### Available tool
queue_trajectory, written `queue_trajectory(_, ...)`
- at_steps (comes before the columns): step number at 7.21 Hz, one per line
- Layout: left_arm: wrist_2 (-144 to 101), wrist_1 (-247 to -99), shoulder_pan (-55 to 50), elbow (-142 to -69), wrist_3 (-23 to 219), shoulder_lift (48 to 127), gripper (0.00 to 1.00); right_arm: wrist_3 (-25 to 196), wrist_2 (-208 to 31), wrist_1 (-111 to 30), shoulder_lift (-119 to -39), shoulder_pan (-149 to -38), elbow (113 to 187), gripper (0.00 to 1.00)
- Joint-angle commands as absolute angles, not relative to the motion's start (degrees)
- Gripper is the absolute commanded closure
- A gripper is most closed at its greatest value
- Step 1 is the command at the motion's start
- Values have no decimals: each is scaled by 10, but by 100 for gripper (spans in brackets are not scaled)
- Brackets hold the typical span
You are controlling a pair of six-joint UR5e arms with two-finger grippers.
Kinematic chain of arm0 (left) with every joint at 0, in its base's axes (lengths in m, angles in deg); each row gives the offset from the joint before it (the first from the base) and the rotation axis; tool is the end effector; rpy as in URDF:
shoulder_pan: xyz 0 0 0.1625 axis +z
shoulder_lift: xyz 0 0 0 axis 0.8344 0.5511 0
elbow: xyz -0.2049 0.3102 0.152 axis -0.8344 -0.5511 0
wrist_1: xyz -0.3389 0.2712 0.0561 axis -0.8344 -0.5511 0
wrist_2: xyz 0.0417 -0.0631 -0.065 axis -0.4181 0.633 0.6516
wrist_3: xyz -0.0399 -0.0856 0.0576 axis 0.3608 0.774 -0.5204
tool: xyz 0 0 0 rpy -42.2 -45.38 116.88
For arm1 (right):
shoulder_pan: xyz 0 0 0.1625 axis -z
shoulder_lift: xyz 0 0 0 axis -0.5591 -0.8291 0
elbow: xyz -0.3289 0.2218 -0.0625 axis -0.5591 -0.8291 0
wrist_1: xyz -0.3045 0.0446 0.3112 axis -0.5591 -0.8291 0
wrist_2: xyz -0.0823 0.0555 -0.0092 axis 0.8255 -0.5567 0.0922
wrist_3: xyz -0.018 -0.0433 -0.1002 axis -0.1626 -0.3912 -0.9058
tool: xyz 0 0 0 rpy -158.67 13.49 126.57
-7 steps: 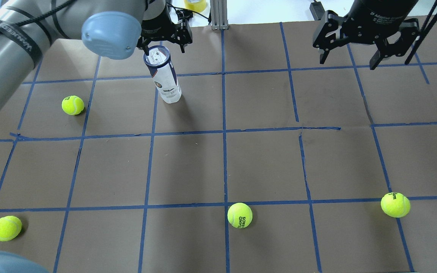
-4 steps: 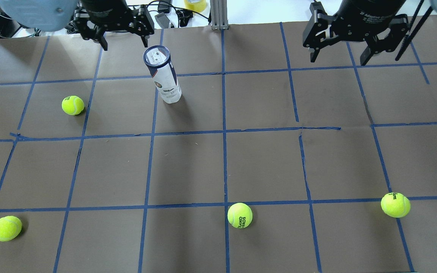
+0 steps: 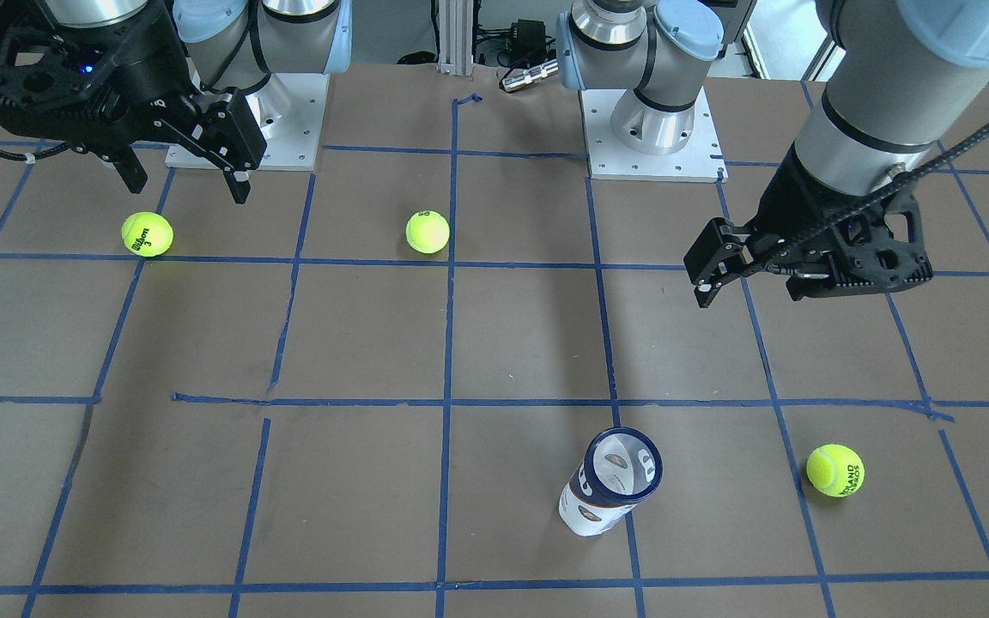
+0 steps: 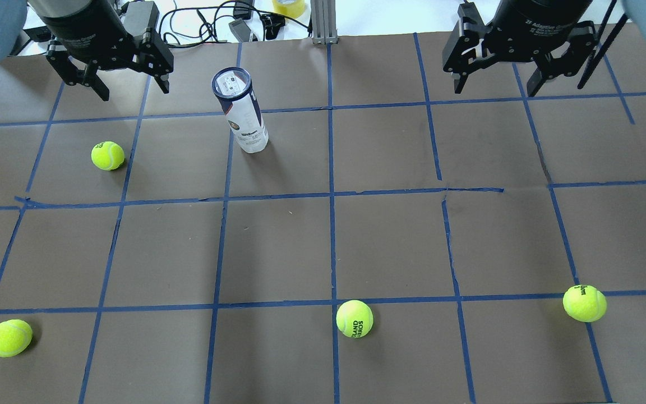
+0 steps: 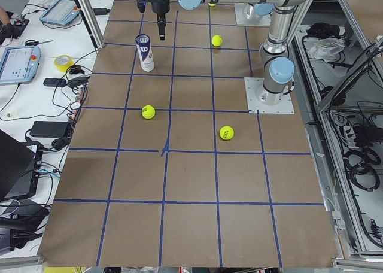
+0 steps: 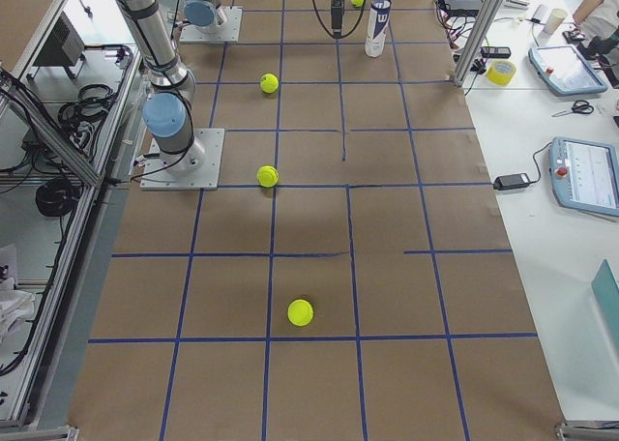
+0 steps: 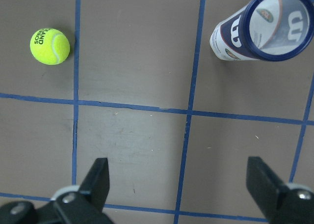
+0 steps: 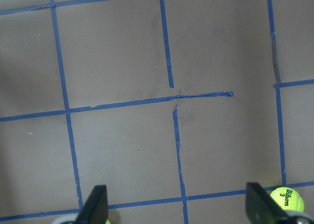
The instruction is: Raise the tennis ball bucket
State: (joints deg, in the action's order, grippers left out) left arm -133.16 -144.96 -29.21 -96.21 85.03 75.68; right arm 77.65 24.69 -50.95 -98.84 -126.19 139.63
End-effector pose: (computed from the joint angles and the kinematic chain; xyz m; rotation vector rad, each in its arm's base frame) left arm -0.0907 -0.5849 0.4568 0.1640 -3.1349 0.0683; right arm 0.1529 -0.5174 0.5167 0.1721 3.1288 -0.1331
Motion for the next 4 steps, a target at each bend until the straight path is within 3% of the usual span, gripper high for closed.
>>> queue_trajectory(1, -1322, -1437, -280, -1004, 809, 730, 0, 776, 246, -509, -988, -1262, 1397, 0)
queue_trajectory(4, -1319, -1437, -270, -1021, 804, 716, 0, 776, 247, -509, -988, -1262, 1397, 0)
